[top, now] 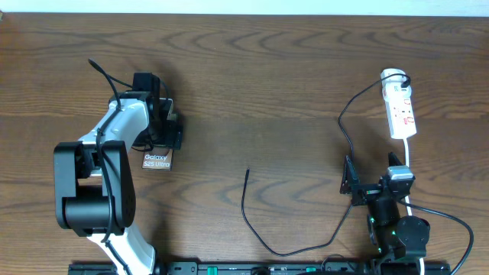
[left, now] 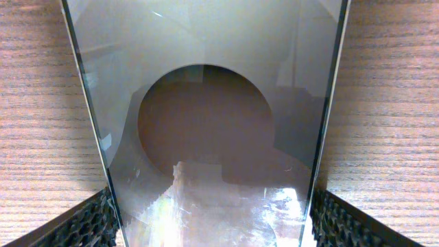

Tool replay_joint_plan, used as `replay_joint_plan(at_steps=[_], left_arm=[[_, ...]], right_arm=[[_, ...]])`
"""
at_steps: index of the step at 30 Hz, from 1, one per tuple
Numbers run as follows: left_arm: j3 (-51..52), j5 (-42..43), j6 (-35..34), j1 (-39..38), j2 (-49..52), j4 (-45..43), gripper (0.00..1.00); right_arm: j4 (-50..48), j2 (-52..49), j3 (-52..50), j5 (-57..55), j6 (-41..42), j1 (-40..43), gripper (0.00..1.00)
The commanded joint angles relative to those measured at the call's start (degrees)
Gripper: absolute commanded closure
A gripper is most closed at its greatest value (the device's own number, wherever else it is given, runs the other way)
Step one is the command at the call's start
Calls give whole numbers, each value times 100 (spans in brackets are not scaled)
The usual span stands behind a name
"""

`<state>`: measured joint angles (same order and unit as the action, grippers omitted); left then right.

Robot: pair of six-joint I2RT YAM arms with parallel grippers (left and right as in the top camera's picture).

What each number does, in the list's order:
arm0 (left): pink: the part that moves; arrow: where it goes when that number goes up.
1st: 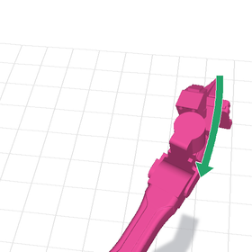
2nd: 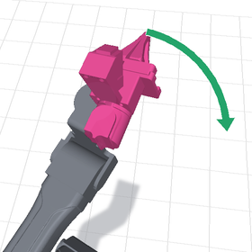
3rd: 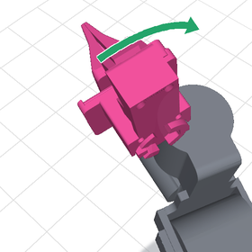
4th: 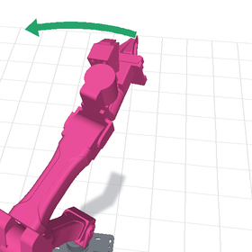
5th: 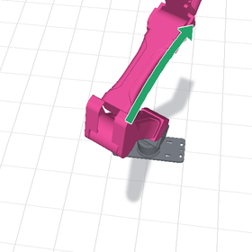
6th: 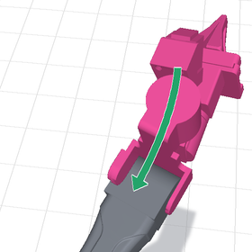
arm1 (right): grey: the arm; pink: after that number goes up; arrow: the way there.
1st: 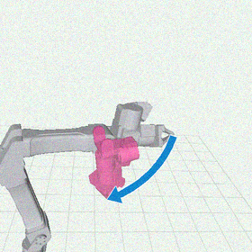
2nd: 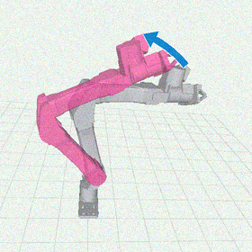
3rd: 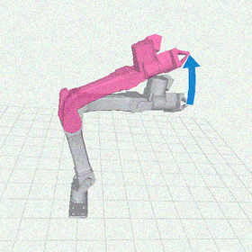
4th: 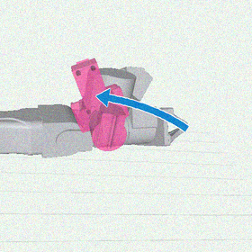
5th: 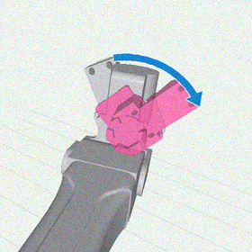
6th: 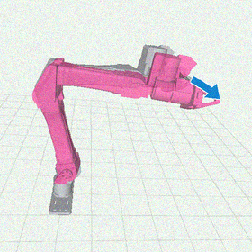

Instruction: Plug charger to phone and switch on socket

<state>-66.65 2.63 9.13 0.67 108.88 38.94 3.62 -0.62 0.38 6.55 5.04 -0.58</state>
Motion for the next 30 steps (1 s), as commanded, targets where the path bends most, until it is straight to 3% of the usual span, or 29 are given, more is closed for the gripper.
replay_joint_plan(at_steps=[1, 30], left_arm=[[92, -52, 72, 28, 87, 17, 16], [234, -52, 72, 28, 87, -74, 16]], right_arm=[[24, 31, -7, -42, 50, 55, 1], [24, 31, -7, -42, 50, 55, 1]])
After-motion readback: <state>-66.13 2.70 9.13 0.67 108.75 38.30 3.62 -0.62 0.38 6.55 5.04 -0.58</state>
